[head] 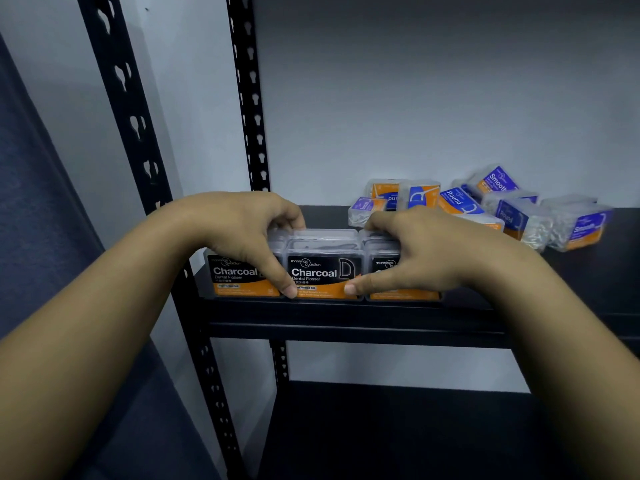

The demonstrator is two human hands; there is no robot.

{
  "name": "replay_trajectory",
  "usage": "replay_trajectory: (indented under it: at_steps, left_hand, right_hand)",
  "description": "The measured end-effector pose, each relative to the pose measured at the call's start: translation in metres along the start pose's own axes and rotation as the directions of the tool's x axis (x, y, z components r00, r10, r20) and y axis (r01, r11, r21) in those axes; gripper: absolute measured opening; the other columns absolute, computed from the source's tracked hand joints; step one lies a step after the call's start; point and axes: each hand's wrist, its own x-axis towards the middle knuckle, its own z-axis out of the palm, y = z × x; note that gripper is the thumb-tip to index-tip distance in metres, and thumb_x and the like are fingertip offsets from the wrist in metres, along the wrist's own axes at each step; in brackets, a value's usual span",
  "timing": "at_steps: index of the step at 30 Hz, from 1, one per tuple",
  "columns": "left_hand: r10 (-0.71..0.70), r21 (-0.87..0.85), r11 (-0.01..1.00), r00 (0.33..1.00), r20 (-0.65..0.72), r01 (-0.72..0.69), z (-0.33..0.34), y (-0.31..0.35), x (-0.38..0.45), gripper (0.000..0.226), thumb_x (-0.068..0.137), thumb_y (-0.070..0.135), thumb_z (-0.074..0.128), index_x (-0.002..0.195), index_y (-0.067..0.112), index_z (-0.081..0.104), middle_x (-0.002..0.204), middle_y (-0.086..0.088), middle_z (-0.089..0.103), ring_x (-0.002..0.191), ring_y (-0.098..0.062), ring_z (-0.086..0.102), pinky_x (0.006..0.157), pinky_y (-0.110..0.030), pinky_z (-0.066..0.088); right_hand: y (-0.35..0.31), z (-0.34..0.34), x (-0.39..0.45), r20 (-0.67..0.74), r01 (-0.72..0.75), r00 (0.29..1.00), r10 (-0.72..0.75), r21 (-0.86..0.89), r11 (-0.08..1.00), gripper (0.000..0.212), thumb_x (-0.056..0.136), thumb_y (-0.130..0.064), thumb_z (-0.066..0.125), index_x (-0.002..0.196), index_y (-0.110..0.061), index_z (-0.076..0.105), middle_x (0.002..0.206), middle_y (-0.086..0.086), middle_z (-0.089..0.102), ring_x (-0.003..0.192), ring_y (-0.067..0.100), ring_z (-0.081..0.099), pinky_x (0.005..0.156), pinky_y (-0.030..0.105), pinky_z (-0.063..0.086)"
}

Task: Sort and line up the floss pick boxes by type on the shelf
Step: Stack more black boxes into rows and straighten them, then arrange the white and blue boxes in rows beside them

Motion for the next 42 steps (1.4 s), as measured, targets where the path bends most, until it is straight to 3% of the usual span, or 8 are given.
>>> replay_trajectory:
  at_steps: [6, 12, 28, 32, 35, 37, 40, 42]
  left_hand:
    - [0.015, -0.026, 1.0, 1.0, -0.017, -0.016, 0.002, -0.004, 0.0, 0.072, 0.047, 0.055, 0.097, 0.108, 0.039, 0.062, 0.099, 0.019, 0.073, 0.087, -0.004, 0.071, 0.085, -0.035, 0.06]
    - [0.021, -0.038, 0.999, 1.0, -0.023, -0.022, 0.003, -0.004, -0.002, 0.07, 0.048, 0.053, 0.097, 0.108, 0.038, 0.063, 0.097, 0.021, 0.073, 0.083, 0.0, 0.071, 0.078, -0.027, 0.059]
    - [0.016, -0.03, 0.999, 1.0, -0.013, -0.016, 0.003, -0.002, -0.003, 0.072, 0.048, 0.052, 0.097, 0.109, 0.038, 0.061, 0.097, 0.019, 0.072, 0.085, -0.004, 0.071, 0.078, -0.028, 0.06]
    - [0.03, -0.015, 0.999, 0.999, -0.02, -0.03, 0.004, 0.001, -0.007, 0.07, 0.049, 0.066, 0.09, 0.107, 0.041, 0.061, 0.099, 0.017, 0.071, 0.088, -0.005, 0.07, 0.081, -0.031, 0.059]
    - [0.053, -0.092, 0.994, 0.994, -0.101, -0.062, 0.001, 0.003, -0.008, 0.067, 0.051, 0.078, 0.077, 0.106, 0.043, 0.064, 0.107, 0.016, 0.07, 0.1, -0.006, 0.067, 0.091, -0.036, 0.055]
    - [0.049, -0.131, 0.988, 0.976, -0.214, -0.079, -0.002, 0.007, -0.008, 0.061, 0.058, 0.078, 0.071, 0.107, 0.044, 0.064, 0.112, 0.019, 0.068, 0.103, -0.003, 0.066, 0.093, -0.037, 0.055]
    - [0.024, -0.141, 0.986, 0.903, -0.428, -0.093, -0.005, 0.019, -0.001, 0.033, 0.076, 0.058, 0.075, 0.099, 0.035, 0.066, 0.1, 0.017, 0.069, 0.092, -0.006, 0.069, 0.082, -0.034, 0.056]
    - [0.032, -0.092, 0.992, 0.87, -0.493, -0.089, -0.007, 0.033, 0.009, 0.022, 0.083, 0.049, 0.073, 0.093, 0.03, 0.066, 0.091, 0.014, 0.069, 0.081, -0.009, 0.068, 0.071, -0.03, 0.052]
  right_hand:
    - [0.001, 0.002, 0.0, -0.005, 0.009, 1.0, -0.008, 0.043, 0.999, 0.077, 0.063, -0.091, 0.063, 0.118, -0.037, 0.055, 0.092, -0.017, 0.056, 0.081, -0.003, 0.05, 0.073, 0.032, 0.044]
    - [0.002, 0.004, 0.002, 0.008, 0.021, 1.0, -0.022, 0.085, 0.996, 0.081, 0.065, -0.088, 0.065, 0.133, -0.049, 0.046, 0.111, -0.013, 0.058, 0.097, 0.012, 0.053, 0.081, 0.032, 0.044]
    - [-0.001, 0.002, 0.004, 0.031, 0.005, 0.999, -0.01, 0.128, 0.992, 0.079, 0.063, -0.084, 0.073, 0.127, -0.045, 0.048, 0.113, -0.009, 0.062, 0.1, 0.013, 0.059, 0.089, 0.041, 0.054]
    - [0.002, 0.001, 0.005, 0.041, 0.023, 0.999, -0.028, 0.113, 0.993, 0.084, 0.063, -0.085, 0.072, 0.133, -0.045, 0.048, 0.12, -0.01, 0.063, 0.106, 0.013, 0.058, 0.094, 0.039, 0.053]
    - [0.009, -0.014, 0.0, 0.056, 0.051, 0.996, -0.066, 0.225, 0.973, 0.092, 0.061, -0.09, 0.067, 0.142, -0.052, 0.044, 0.13, -0.02, 0.061, 0.117, 0.004, 0.059, 0.104, 0.034, 0.05]
    - [0.017, -0.031, -0.005, 0.001, 0.042, 0.999, -0.045, 0.326, 0.944, 0.09, 0.061, -0.089, 0.062, 0.141, -0.053, 0.047, 0.124, -0.022, 0.064, 0.114, -0.001, 0.063, 0.104, 0.032, 0.05]
    - [0.027, -0.053, -0.005, -0.069, 0.015, 0.998, 0.008, 0.321, 0.947, 0.075, 0.067, -0.083, 0.065, 0.133, -0.049, 0.057, 0.112, -0.021, 0.07, 0.103, 0.0, 0.068, 0.095, 0.033, 0.054]
    - [0.03, -0.062, -0.001, -0.066, -0.023, 0.997, 0.04, 0.246, 0.969, 0.059, 0.076, -0.075, 0.068, 0.125, -0.044, 0.062, 0.107, -0.02, 0.07, 0.097, 0.002, 0.068, 0.089, 0.033, 0.055]
